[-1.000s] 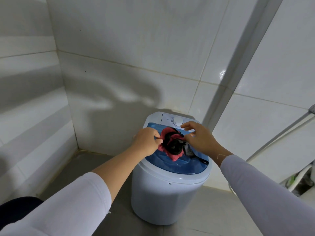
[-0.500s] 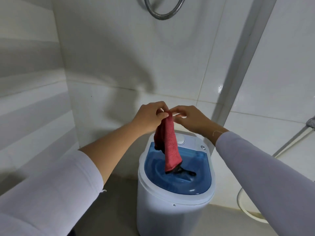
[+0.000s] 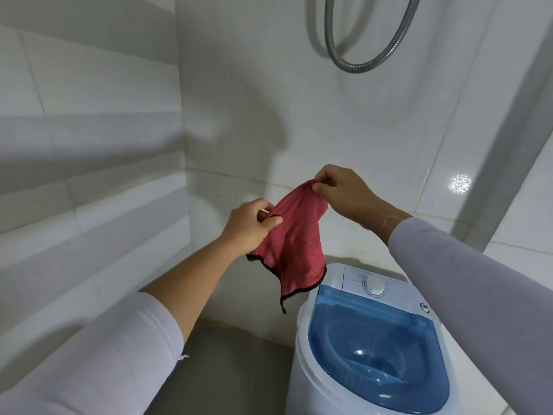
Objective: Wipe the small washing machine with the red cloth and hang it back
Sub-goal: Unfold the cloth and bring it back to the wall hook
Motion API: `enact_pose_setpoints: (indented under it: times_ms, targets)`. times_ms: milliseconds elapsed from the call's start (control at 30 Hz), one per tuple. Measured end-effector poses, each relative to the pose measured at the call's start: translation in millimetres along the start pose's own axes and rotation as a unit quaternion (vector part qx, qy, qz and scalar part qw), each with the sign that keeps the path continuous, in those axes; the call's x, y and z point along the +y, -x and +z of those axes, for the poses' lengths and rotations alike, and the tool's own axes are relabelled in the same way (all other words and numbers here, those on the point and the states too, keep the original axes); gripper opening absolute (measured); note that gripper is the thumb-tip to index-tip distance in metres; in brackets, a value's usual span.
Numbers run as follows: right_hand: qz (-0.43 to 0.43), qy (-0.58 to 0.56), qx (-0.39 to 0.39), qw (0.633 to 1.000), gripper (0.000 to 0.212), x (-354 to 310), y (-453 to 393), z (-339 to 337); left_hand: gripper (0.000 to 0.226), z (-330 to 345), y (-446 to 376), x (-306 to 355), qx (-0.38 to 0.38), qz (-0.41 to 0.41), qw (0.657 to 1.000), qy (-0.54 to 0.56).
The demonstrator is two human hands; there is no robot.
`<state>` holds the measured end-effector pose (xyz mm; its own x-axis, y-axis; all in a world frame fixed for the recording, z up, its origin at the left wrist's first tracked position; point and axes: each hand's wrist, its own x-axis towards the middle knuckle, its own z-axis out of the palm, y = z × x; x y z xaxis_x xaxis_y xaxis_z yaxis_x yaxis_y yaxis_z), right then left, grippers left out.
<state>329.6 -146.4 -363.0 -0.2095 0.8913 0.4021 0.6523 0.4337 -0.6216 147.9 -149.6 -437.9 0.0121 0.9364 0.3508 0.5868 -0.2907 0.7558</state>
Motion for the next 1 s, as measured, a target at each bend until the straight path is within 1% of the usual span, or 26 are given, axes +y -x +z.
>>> enact_pose_setpoints:
  times_ms: [133, 267, 333, 467, 633, 700, 767, 867, 1000]
  targets:
    - [-0.008, 0.006, -0.013, 1.000, 0.009, 13.9, -13.1, 20.4, 0.020, -14.6, -12.6, -26.4, 0.056, -0.027, 0.998, 0.027]
    - [-0.010, -0.023, -0.073, 0.997, 0.032, 26.0, -29.7, 49.3, 0.021, -24.0, -33.7, -52.6, 0.096, -0.031, 0.995, 0.019]
    - [-0.010, -0.037, -0.097, 0.995, 0.039, 26.3, -45.8, 66.3, 0.021, -28.2, -50.8, -63.9, 0.118, -0.040, 0.992, 0.026]
    - [0.001, -0.054, -0.123, 0.991, 0.037, 8.7, -91.8, 87.1, 0.026, -51.3, -96.5, -64.9, 0.142, -0.064, 0.987, 0.025]
    - [0.018, -0.111, -0.123, 0.986, 0.032, -49.6, -146.5, 70.3, 0.017, -109.0, -144.3, -18.6, 0.163, -0.071, 0.984, 0.014]
    - [0.028, -0.154, -0.120, 0.980, 0.027, -81.5, -166.1, 51.7, 0.018, -138.5, -161.4, 8.7, 0.165, -0.072, 0.984, 0.012]
    - [0.012, -0.169, -0.109, 0.979, 0.020, -116.3, -184.5, 29.1, 0.021, -171.8, -177.8, 40.5, 0.171, -0.073, 0.983, 0.013]
    - [-0.044, -0.149, -0.067, 0.986, 0.017, -167.7, -211.8, -6.5, 0.020, -224.0, -202.9, 88.5, 0.177, -0.062, 0.982, 0.005]
    - [-0.067, -0.154, 0.013, 0.986, 0.022, -230.4, -250.3, -55.5, 0.015, -288.1, -237.0, 151.9, 0.185, -0.049, 0.981, 0.009]
